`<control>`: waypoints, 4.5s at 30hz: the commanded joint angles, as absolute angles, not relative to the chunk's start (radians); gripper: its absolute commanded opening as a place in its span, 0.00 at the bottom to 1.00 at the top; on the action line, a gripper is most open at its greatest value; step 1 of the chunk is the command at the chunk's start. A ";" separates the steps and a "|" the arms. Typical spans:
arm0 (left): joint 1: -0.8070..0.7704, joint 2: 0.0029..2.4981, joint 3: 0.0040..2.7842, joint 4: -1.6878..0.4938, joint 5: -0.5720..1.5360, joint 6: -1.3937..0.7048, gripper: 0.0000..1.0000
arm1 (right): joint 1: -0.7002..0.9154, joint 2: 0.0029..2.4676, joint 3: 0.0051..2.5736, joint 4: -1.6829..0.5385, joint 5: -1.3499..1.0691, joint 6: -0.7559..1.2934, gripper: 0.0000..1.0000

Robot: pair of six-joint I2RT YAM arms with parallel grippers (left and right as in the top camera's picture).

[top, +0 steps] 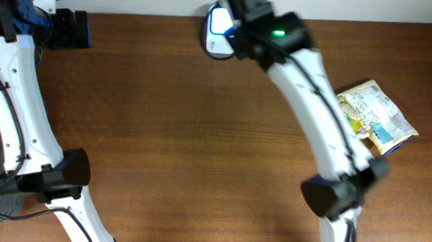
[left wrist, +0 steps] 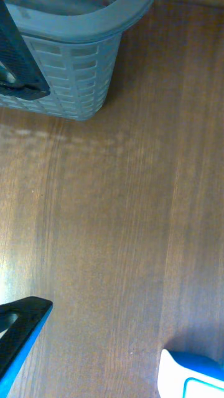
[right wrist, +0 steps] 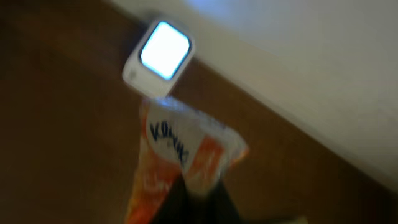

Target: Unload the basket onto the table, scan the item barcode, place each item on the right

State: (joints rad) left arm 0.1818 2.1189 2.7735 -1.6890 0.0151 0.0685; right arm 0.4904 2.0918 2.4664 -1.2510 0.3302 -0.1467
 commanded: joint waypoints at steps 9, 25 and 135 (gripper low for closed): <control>0.184 2.117 2.780 -1.688 0.022 0.084 0.99 | 0.181 2.100 1.885 -1.468 0.253 0.222 0.04; 0.184 2.117 2.780 -1.688 0.022 0.084 0.99 | 0.145 1.506 2.209 -1.505 0.157 0.212 0.99; 0.094 0.005 0.009 -0.079 0.048 0.249 0.99 | -0.040 0.004 0.006 -0.067 -0.127 0.038 0.99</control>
State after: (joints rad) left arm 0.0982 0.0143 0.0154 -0.0784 0.0555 0.2329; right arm -0.0341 0.0101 0.0128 -0.0650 -0.1196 0.0296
